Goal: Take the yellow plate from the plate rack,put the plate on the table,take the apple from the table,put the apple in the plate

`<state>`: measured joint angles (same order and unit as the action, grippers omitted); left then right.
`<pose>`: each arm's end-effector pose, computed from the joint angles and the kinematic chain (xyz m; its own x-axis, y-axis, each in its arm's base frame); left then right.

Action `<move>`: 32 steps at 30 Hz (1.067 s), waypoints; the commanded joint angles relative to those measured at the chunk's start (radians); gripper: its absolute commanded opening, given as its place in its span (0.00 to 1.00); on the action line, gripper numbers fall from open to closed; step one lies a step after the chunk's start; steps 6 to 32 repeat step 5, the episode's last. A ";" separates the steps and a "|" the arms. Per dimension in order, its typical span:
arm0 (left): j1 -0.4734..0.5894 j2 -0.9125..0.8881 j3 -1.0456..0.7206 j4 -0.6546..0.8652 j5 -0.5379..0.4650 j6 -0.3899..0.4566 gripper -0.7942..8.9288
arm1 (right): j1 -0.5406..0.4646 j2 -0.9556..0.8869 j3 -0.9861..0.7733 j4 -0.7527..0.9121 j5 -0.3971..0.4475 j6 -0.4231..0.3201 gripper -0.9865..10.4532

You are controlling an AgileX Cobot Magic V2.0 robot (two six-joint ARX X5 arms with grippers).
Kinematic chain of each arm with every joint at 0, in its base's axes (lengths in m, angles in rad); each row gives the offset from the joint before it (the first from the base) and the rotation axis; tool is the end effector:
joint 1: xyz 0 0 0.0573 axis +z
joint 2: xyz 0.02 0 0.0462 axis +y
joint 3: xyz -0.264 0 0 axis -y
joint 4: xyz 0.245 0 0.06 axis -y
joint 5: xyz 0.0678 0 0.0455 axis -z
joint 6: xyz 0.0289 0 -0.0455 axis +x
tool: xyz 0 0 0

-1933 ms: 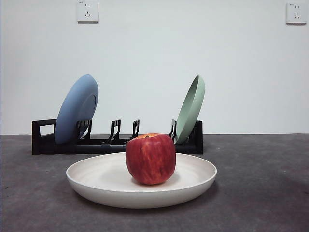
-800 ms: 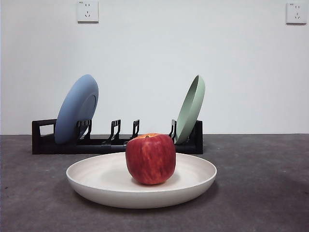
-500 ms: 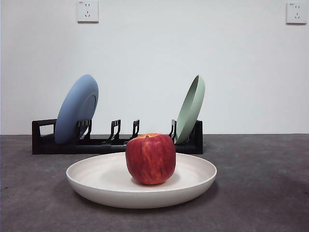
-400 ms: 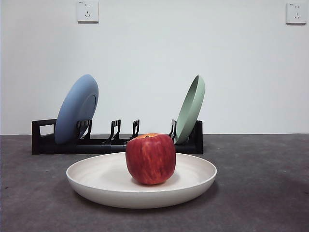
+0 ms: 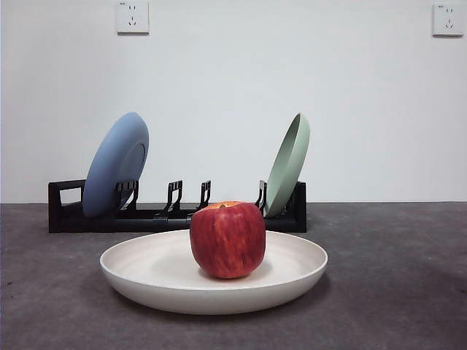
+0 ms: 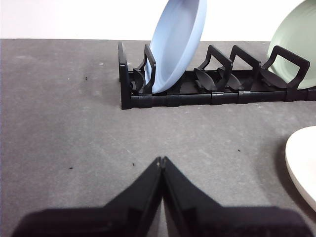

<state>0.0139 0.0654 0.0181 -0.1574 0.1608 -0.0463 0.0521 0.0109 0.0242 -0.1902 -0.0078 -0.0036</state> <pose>0.0985 -0.0033 0.1495 0.9686 -0.1467 -0.2007 0.1335 0.9880 -0.0778 0.0952 0.0052 0.1526 0.9826 0.0591 -0.1760 -0.0604 0.9982 -0.0022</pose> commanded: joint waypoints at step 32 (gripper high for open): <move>0.003 0.000 -0.010 0.001 0.003 -0.005 0.08 | -0.001 -0.002 -0.008 0.004 0.001 0.011 0.09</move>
